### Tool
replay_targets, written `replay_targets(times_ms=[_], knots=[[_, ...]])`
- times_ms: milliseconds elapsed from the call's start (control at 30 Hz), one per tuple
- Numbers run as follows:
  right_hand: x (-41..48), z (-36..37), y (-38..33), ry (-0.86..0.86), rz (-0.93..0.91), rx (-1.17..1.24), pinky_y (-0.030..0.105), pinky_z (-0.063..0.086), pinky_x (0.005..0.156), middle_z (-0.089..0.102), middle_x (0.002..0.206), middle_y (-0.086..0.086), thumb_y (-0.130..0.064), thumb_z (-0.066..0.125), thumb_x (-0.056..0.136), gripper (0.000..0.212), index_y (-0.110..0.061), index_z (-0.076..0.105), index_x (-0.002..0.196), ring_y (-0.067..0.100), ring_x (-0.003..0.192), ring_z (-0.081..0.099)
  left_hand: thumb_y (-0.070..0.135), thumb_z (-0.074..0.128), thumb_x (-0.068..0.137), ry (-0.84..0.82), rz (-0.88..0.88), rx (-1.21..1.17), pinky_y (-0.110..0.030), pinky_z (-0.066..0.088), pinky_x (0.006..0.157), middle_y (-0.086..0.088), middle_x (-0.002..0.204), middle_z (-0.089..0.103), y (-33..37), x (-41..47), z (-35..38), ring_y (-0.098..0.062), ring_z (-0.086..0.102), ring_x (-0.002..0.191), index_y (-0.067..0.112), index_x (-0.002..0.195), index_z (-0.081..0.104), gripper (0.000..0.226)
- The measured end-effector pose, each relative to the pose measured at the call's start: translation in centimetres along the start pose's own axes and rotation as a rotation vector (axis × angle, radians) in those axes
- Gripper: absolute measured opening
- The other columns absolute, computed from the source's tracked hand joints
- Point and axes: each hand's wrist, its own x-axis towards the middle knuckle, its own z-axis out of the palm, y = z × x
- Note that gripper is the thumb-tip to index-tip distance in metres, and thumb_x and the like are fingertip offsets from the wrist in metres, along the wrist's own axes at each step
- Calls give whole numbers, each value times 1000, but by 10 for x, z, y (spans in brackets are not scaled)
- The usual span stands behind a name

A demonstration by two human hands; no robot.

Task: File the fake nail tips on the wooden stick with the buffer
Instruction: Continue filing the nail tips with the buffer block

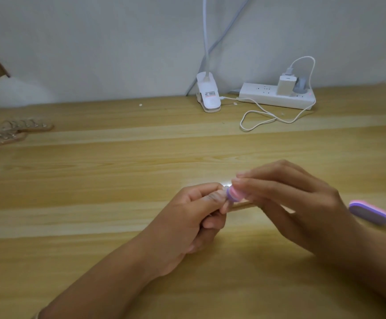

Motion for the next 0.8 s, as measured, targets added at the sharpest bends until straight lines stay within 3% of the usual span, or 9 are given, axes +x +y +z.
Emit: replay_targets(times_ms=[133, 267, 400, 500, 633, 800], knots=[[1, 5, -5, -23, -27, 60, 27, 51, 91, 71, 107, 10, 9, 66, 88, 29, -2, 73, 113, 20, 102, 68, 32, 49, 93, 49, 12, 41, -16, 15, 33, 1, 58, 32, -1, 1, -1, -4, 23, 35, -2, 84, 50, 35], [2, 0, 1, -5, 50, 55, 33, 55, 82, 70, 105, 9, 11, 68, 84, 30, -1, 73, 111, 23, 95, 70, 31, 49, 96, 47, 33, 26, -12, 17, 33, 1, 58, 31, 1, 0, 2, -4, 22, 35, 16, 72, 53, 28], [2, 3, -5, -30, -16, 102, 29, 53, 89, 70, 108, 9, 7, 66, 89, 27, -3, 73, 113, 21, 101, 69, 32, 49, 92, 61, 34, 46, -13, 18, 33, 1, 57, 32, -1, 1, 1, -5, 22, 35, 5, 81, 54, 30], [3, -1, 2, -11, 55, 74, 35, 55, 83, 70, 105, 9, 9, 66, 86, 28, -1, 73, 111, 23, 97, 70, 33, 48, 92, 54, 40, 50, -12, 18, 33, 2, 57, 32, 0, 1, 1, -5, 22, 36, 13, 75, 53, 27], [1, 5, -10, -27, -28, 101, 30, 53, 88, 71, 107, 10, 8, 66, 88, 26, -3, 74, 111, 23, 101, 69, 31, 48, 92, 52, 38, 61, -12, 19, 34, 2, 57, 34, -3, 2, 0, -6, 22, 38, 3, 82, 53, 30], [6, -1, 0, 17, 90, 126, 37, 56, 81, 70, 102, 10, 2, 67, 88, 25, -3, 72, 112, 23, 95, 71, 35, 48, 95, 43, 114, 126, -14, 22, 36, 2, 58, 39, -3, 2, 2, -6, 25, 38, 16, 76, 55, 28]])
